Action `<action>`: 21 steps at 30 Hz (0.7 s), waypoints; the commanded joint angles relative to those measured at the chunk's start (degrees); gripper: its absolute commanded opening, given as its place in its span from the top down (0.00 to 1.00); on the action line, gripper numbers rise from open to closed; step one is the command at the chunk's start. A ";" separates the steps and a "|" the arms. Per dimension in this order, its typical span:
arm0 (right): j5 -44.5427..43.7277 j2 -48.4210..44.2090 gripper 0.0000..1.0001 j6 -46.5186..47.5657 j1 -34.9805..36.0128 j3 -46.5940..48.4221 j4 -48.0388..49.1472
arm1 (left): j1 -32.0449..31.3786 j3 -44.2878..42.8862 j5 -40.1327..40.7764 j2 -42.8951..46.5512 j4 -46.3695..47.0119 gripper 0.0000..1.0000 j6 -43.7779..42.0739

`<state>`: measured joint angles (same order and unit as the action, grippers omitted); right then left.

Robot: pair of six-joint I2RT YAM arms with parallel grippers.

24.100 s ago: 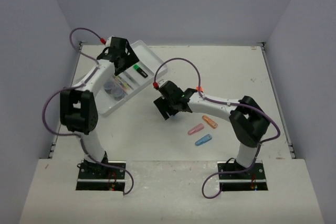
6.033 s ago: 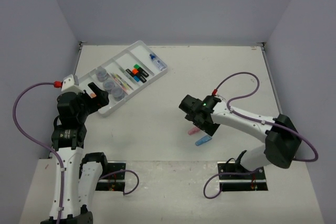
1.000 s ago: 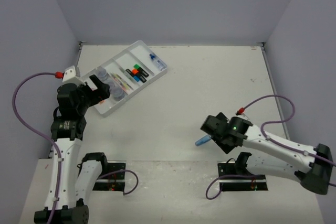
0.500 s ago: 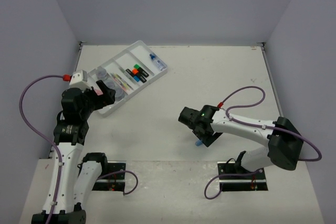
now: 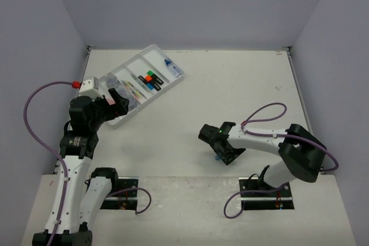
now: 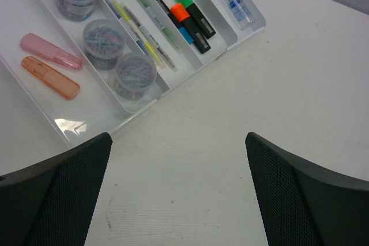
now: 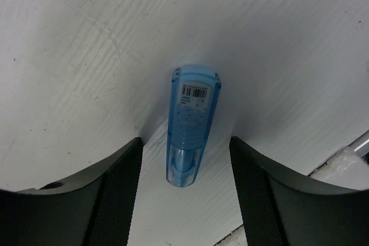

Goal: Sort the stationery into containers
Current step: Pick up the stationery from the center of the board.

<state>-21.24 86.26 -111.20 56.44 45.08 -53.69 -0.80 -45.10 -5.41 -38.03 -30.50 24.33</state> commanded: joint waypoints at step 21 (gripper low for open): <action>-9.60 -12.25 1.00 44.41 2.10 -0.66 26.35 | -2.05 3.15 -19.55 -3.56 8.90 0.00 4.62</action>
<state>-25.40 79.27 -96.35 56.54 41.87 -44.67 -1.74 -44.62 -12.49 -41.69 -28.97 25.10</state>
